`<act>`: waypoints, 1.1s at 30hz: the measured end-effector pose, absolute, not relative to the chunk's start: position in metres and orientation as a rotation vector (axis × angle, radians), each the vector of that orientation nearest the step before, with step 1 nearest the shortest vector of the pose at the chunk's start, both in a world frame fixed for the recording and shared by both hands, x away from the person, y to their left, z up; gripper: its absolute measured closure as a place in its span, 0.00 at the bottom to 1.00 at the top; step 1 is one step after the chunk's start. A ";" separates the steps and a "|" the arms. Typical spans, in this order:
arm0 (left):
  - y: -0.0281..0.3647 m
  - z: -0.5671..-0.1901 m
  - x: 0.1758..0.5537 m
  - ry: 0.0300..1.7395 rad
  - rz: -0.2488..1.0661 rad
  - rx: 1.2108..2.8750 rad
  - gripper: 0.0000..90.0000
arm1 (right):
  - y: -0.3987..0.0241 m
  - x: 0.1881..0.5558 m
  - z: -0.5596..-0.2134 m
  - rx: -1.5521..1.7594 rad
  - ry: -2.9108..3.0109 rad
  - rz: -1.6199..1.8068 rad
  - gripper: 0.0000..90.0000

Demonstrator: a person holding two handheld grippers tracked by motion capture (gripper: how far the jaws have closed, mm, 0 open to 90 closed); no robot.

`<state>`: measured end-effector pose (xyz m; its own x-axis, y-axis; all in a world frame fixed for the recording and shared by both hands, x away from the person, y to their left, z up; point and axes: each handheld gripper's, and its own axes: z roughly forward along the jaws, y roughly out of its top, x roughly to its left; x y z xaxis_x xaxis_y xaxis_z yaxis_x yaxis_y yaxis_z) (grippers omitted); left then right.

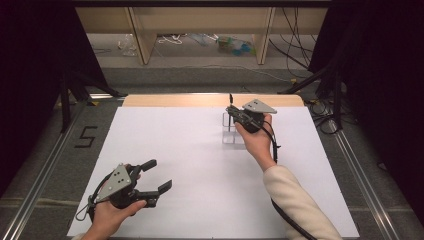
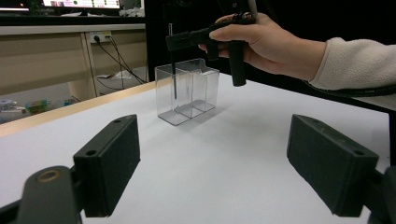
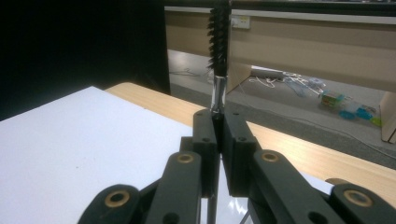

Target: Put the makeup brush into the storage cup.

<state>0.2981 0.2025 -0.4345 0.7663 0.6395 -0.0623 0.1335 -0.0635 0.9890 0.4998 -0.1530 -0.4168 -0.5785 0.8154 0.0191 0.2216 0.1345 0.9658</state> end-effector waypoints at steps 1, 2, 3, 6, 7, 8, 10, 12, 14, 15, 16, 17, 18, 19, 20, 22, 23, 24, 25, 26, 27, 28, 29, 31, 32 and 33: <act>0.202 -0.434 0.298 0.633 0.463 1.607 0.19 | -0.153 0.500 -0.417 0.994 1.895 1.462 0.95; 0.202 -0.434 0.298 0.633 0.463 1.606 0.19 | -0.153 0.499 -0.417 1.000 1.900 1.457 0.95; 0.202 -0.434 0.298 0.634 0.463 1.606 0.19 | -0.154 0.500 -0.417 0.998 1.899 1.457 0.95; 0.202 -0.435 0.298 0.633 0.462 1.606 0.19 | -0.153 0.500 -0.417 0.994 1.897 1.459 0.95; 0.202 -0.435 0.298 0.633 0.462 1.607 0.19 | -0.153 0.500 -0.417 0.993 1.890 1.464 0.95; 0.202 -0.435 0.298 0.633 0.461 1.605 0.19 | -0.153 0.500 -0.417 0.994 1.892 1.464 0.95; 0.202 -0.434 0.298 0.634 0.461 1.606 0.19 | -0.153 0.499 -0.417 1.001 1.903 1.457 0.95; 0.202 -0.435 0.298 0.633 0.461 1.605 0.19 | -0.154 0.500 -0.417 0.997 1.903 1.455 0.95; 0.202 -0.435 0.298 0.633 0.459 1.605 0.19 | -0.153 0.499 -0.417 1.005 1.909 1.462 0.94; 0.202 -0.435 0.298 0.632 0.459 1.605 0.19 | -0.153 0.500 -0.417 1.000 1.911 1.466 0.92; 0.202 -0.434 0.298 0.632 0.459 1.605 0.19 | -0.153 0.500 -0.417 1.002 1.910 1.458 0.87; 0.202 -0.434 0.298 0.631 0.461 1.607 0.19 | -0.152 0.500 -0.417 1.005 1.913 1.445 0.79; 0.203 -0.434 0.298 0.633 0.459 1.605 0.19 | -0.150 0.499 -0.416 1.005 1.924 1.429 0.67; 0.203 -0.434 0.298 0.633 0.460 1.605 0.19 | -0.149 0.499 -0.416 1.000 1.935 1.416 0.58; 0.203 -0.434 0.298 0.634 0.461 1.605 0.19 | -0.148 0.498 -0.415 1.006 1.935 1.411 0.52; 0.203 -0.434 0.298 0.634 0.460 1.605 0.19 | -0.145 0.496 -0.413 1.016 1.943 1.414 0.40; 0.203 -0.434 0.298 0.634 0.460 1.605 0.19 | -0.144 0.496 -0.411 1.020 1.935 1.395 0.34; 0.203 -0.434 0.298 0.634 0.461 1.605 0.19 | -0.144 0.495 -0.410 1.017 1.933 1.390 0.31; 0.203 -0.434 0.298 0.634 0.461 1.605 0.19 | -0.144 0.494 -0.409 1.023 1.938 1.386 0.28; 0.203 -0.434 0.298 0.631 0.461 1.606 0.19 | -0.144 0.494 -0.408 1.012 1.936 1.383 0.25; 0.203 -0.434 0.298 0.633 0.462 1.606 0.19 | -0.145 0.493 -0.406 1.016 1.944 1.375 0.25; 0.203 -0.434 0.299 0.630 0.462 1.607 0.19 | -0.146 0.493 -0.406 1.009 1.947 1.381 0.24; 0.203 -0.434 0.298 0.634 0.462 1.605 0.19 | -0.147 0.493 -0.406 1.007 1.940 1.390 0.23; 0.203 -0.434 0.298 0.636 0.461 1.605 0.19 | -0.150 0.491 -0.405 1.003 1.950 1.388 0.22; 0.203 -0.434 0.299 0.635 0.462 1.606 0.19 | -0.152 0.491 -0.404 0.991 1.946 1.395 0.21; 0.203 -0.434 0.298 0.635 0.461 1.605 0.19 | -0.154 0.490 -0.404 0.987 1.953 1.390 0.20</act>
<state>0.2985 0.2027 -0.4343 0.7655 0.6401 -0.0657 0.1356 -0.0607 0.9889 0.4902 -0.1540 -0.4042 -0.5842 0.8114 -0.0151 0.2513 0.1986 0.9473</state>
